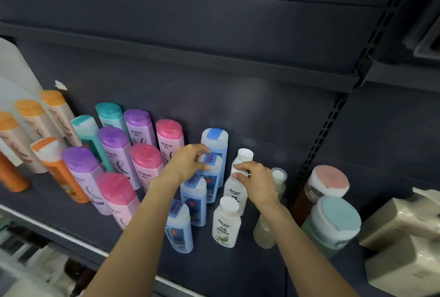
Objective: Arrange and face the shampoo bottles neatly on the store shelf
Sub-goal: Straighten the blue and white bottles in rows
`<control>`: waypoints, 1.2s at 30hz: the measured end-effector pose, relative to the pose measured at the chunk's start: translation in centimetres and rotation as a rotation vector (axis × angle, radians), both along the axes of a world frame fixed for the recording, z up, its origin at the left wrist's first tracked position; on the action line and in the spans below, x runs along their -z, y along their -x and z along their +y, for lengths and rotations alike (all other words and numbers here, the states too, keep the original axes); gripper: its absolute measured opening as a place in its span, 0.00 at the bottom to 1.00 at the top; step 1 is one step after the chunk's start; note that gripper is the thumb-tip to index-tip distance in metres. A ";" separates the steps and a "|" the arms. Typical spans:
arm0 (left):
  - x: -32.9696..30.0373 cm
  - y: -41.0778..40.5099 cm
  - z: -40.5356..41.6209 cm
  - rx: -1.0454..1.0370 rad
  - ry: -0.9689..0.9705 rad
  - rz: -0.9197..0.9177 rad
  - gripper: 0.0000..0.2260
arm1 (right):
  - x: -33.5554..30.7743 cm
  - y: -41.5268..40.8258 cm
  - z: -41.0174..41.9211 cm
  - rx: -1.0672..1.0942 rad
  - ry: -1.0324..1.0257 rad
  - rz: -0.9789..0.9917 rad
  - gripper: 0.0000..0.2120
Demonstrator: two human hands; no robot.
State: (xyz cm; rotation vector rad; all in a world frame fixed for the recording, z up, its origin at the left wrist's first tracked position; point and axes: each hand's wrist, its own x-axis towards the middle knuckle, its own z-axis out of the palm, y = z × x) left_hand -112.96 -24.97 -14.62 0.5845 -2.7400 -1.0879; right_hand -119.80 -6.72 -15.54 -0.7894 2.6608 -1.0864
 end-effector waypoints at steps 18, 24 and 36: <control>0.5 -0.8 1.1 -0.124 0.097 0.032 0.18 | 0.7 -0.8 0.1 0.035 0.024 0.010 0.15; -0.6 -3.1 2.4 -0.158 0.184 0.089 0.13 | 0.0 -1.4 0.5 0.013 0.033 0.066 0.16; -0.8 -6.1 4.5 -0.154 0.137 -0.134 0.23 | -0.6 -6.2 2.1 -0.168 -0.075 0.019 0.19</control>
